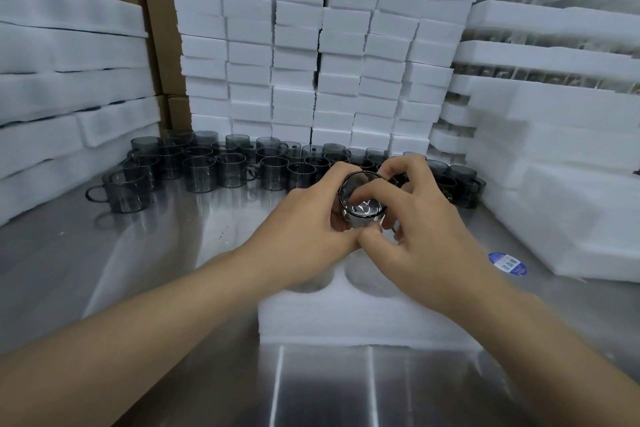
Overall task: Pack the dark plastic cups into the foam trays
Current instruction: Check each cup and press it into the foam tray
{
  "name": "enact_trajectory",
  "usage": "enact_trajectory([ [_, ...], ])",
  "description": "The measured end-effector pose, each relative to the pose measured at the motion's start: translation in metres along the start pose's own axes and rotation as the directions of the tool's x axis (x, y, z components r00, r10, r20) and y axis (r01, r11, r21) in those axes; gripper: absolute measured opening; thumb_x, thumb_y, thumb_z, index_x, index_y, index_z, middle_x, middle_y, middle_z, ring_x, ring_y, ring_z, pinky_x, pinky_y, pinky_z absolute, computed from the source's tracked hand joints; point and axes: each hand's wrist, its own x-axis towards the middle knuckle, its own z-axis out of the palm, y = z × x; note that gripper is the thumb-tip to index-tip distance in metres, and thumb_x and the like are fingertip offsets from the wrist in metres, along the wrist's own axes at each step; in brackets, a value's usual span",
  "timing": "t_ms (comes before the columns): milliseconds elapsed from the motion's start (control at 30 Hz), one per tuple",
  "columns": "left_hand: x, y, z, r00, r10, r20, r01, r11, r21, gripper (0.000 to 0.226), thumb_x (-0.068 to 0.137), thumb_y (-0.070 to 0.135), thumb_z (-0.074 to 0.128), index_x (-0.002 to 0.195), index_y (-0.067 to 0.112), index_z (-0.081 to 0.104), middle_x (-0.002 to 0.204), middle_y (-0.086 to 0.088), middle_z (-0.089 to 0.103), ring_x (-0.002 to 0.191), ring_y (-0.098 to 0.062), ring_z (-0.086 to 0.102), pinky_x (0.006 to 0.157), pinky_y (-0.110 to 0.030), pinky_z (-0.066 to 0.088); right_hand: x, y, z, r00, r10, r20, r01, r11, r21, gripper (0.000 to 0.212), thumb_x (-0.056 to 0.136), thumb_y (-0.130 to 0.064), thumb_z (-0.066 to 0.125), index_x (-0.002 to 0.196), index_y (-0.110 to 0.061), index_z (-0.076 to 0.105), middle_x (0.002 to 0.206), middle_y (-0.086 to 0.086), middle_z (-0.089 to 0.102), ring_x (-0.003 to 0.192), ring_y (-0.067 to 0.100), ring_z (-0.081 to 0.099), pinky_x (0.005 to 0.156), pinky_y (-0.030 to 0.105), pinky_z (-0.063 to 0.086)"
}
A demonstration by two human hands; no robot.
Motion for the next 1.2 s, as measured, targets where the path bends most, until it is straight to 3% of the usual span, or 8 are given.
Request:
enact_trajectory([
  [133, 0.0, -0.0003, 0.0, 1.0, 0.015, 0.011, -0.015, 1.0, 0.016, 0.044, 0.091, 0.035, 0.081, 0.124, 0.045, 0.054, 0.095, 0.013, 0.074, 0.089, -0.006, 0.07, 0.08, -0.027, 0.054, -0.0004, -0.0003, -0.0004, 0.999, 0.02, 0.034, -0.019, 0.999, -0.033, 0.042, 0.077, -0.051, 0.042, 0.111, -0.039, 0.065, 0.127, -0.017, 0.033, 0.076, 0.024, 0.062, 0.072, 0.046, 0.057],
  [567, 0.0011, -0.004, 0.0001, 0.999, 0.029, 0.031, -0.031, 0.998, 0.049, 0.047, 0.089, 0.036, 0.08, 0.124, 0.05, 0.052, 0.093, 0.009, 0.073, 0.089, -0.008, 0.068, 0.075, -0.023, 0.051, -0.001, -0.0027, -0.0036, 0.994, 0.043, 0.102, -0.035, 0.996, -0.076, 0.04, 0.079, -0.052, 0.041, 0.11, -0.04, 0.064, 0.129, -0.017, 0.032, 0.075, 0.021, 0.063, 0.074, 0.046, 0.057],
  [933, 0.0007, -0.0044, 0.0001, 0.999, 0.036, 0.033, -0.038, 0.998, 0.06, 0.047, 0.089, 0.036, 0.08, 0.125, 0.048, 0.052, 0.096, 0.01, 0.074, 0.091, -0.008, 0.068, 0.077, -0.024, 0.051, -0.001, -0.0014, -0.0014, 0.996, 0.033, 0.083, -0.027, 0.997, -0.071, 0.034, 0.081, -0.048, 0.044, 0.106, -0.038, 0.064, 0.128, -0.015, 0.033, 0.07, 0.021, 0.062, 0.072, 0.046, 0.056],
  [1200, -0.0012, -0.0034, 0.0009, 0.999, 0.025, 0.045, -0.029, 0.995, 0.097, 0.05, 0.089, 0.038, 0.081, 0.128, 0.048, 0.052, 0.096, 0.009, 0.075, 0.088, -0.006, 0.069, 0.079, -0.032, 0.055, -0.0023, -0.0031, -0.0028, 0.993, 0.058, 0.105, -0.049, 0.995, -0.083, 0.03, 0.084, -0.043, 0.049, 0.108, -0.036, 0.066, 0.127, -0.012, 0.033, 0.072, 0.021, 0.061, 0.076, 0.047, 0.056],
])
